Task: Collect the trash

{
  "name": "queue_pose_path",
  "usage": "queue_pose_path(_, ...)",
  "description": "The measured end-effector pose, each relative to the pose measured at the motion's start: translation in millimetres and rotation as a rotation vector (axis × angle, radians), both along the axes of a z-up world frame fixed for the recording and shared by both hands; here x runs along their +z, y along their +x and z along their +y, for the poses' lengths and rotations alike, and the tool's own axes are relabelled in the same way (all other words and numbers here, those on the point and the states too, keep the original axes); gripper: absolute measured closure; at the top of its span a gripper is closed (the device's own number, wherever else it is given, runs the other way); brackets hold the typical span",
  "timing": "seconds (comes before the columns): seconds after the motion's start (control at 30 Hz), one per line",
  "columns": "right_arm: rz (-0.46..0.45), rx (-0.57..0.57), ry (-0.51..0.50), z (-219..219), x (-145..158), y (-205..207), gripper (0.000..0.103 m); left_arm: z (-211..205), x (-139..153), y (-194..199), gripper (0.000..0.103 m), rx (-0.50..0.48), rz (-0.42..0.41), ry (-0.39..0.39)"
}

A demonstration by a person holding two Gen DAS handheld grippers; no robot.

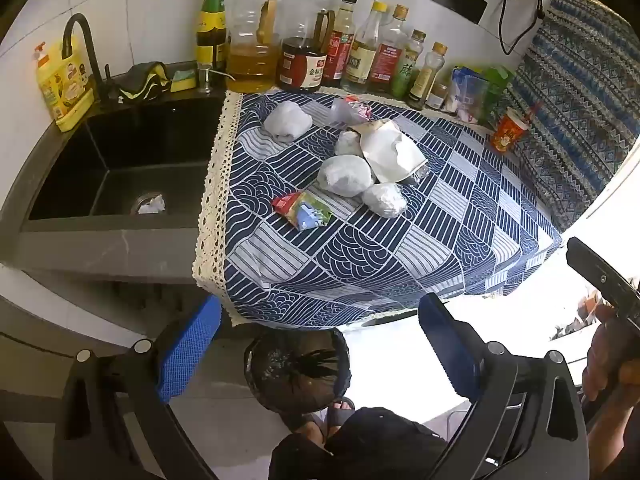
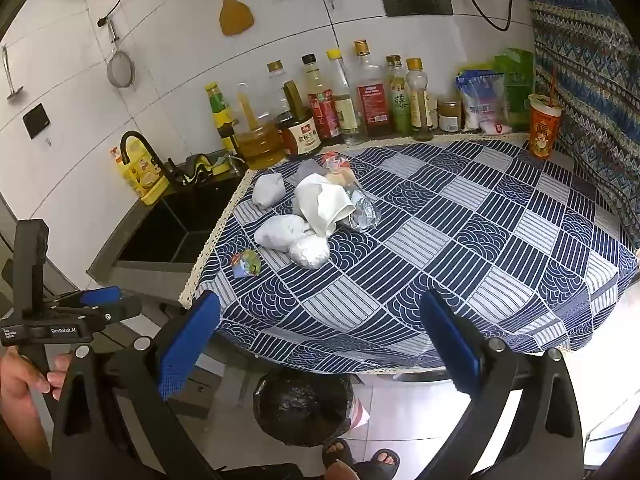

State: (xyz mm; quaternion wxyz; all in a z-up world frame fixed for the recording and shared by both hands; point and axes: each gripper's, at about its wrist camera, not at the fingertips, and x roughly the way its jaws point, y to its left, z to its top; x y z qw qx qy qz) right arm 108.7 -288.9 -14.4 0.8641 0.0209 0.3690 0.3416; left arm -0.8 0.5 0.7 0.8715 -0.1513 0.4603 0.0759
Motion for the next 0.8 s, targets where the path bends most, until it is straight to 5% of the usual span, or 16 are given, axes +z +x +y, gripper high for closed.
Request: queue_pose_path(0.8, 0.004, 0.023, -0.032, 25, -5, -10, 0.004, 1, 2, -3, 0.007, 0.005, 0.000, -0.008)
